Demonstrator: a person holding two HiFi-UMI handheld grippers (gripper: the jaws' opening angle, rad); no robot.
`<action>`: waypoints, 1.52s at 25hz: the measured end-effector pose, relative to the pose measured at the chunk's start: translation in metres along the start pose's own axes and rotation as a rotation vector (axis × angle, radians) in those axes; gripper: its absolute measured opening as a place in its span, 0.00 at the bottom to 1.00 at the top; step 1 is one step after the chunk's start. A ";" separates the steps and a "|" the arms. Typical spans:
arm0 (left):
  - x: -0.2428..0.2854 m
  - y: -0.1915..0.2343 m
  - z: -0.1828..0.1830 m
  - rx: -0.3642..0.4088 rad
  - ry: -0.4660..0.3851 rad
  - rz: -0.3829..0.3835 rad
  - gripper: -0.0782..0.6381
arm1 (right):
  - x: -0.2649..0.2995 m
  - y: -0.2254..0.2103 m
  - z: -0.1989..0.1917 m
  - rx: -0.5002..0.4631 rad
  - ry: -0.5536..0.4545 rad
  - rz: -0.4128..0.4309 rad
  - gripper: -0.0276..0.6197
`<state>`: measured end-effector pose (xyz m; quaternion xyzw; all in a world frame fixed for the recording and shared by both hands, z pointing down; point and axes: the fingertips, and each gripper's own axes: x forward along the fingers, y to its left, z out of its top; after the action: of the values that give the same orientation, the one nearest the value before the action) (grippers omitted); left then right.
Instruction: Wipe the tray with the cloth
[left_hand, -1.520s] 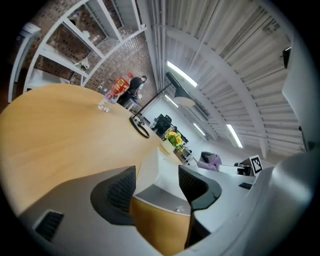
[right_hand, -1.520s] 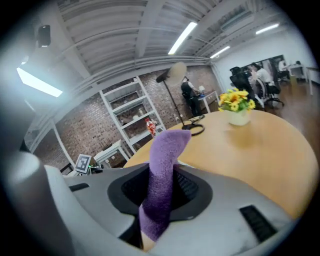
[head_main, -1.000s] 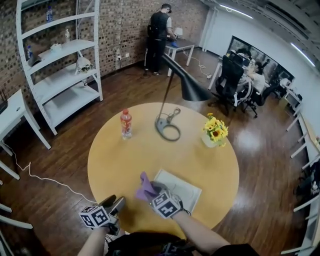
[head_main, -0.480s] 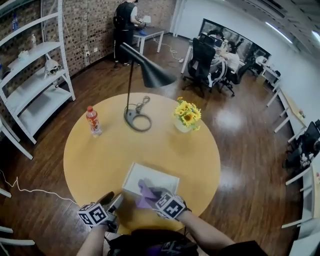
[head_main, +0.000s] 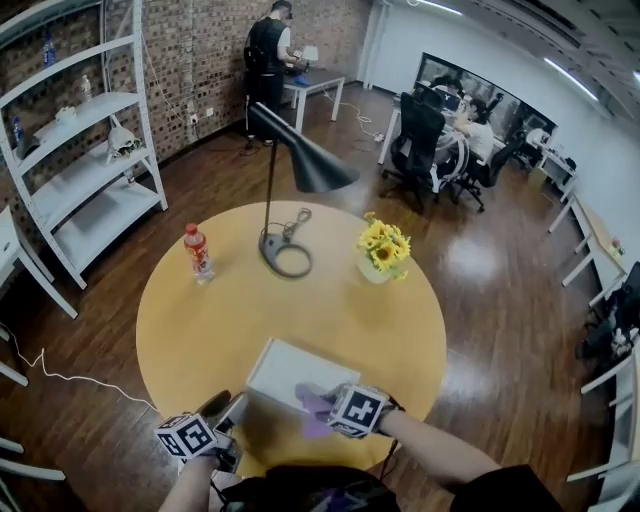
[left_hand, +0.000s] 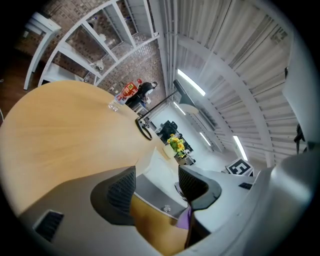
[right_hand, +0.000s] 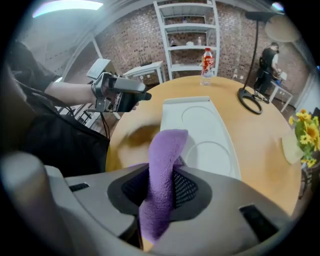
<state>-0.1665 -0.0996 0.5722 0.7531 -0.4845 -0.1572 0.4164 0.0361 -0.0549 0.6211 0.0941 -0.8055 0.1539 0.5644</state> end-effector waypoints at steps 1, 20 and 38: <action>-0.006 -0.001 0.004 0.001 -0.019 0.010 0.46 | -0.007 -0.008 0.004 -0.028 -0.002 0.001 0.20; -0.073 0.009 -0.003 0.005 -0.103 0.129 0.46 | 0.018 -0.126 0.109 -0.011 -0.223 -0.195 0.20; -0.006 -0.026 -0.021 0.042 0.027 -0.020 0.44 | -0.036 -0.126 -0.032 0.382 -0.426 -0.151 0.20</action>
<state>-0.1401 -0.0798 0.5635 0.7685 -0.4745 -0.1407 0.4055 0.1176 -0.1620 0.6153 0.2884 -0.8531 0.2371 0.3645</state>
